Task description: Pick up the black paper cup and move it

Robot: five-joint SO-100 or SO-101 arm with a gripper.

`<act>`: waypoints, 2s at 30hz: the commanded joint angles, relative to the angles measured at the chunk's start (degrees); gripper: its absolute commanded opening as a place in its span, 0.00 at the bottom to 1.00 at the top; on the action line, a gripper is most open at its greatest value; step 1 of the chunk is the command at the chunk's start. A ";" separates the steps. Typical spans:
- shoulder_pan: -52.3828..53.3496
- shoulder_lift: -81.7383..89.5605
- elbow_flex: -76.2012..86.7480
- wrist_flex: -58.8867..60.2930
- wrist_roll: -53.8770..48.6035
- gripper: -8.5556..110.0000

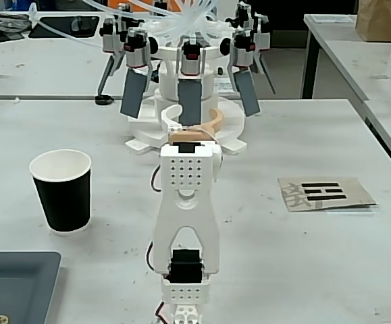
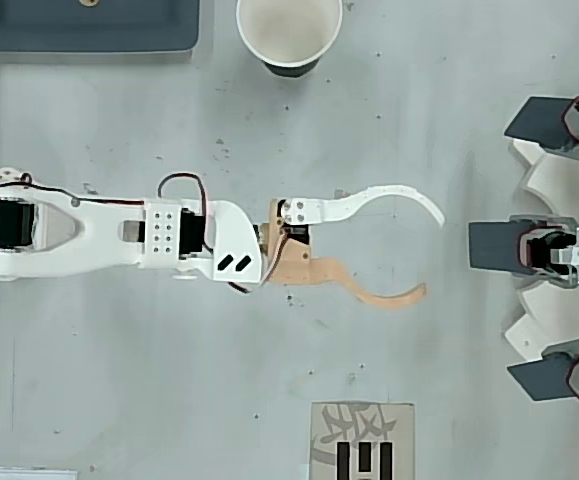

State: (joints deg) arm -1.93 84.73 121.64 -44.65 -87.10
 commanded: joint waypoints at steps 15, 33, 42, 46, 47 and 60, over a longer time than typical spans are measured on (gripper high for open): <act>0.79 -1.41 -3.08 2.64 -4.57 0.20; 1.76 11.87 13.97 -3.25 -2.72 0.24; 1.93 15.03 25.58 -15.73 -2.72 0.26; 1.93 15.56 29.97 -20.83 -1.49 0.28; 1.93 15.73 31.29 -22.15 -1.14 0.28; 1.67 21.18 48.43 -34.98 3.08 0.33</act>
State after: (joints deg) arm -0.44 102.83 168.57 -77.08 -84.99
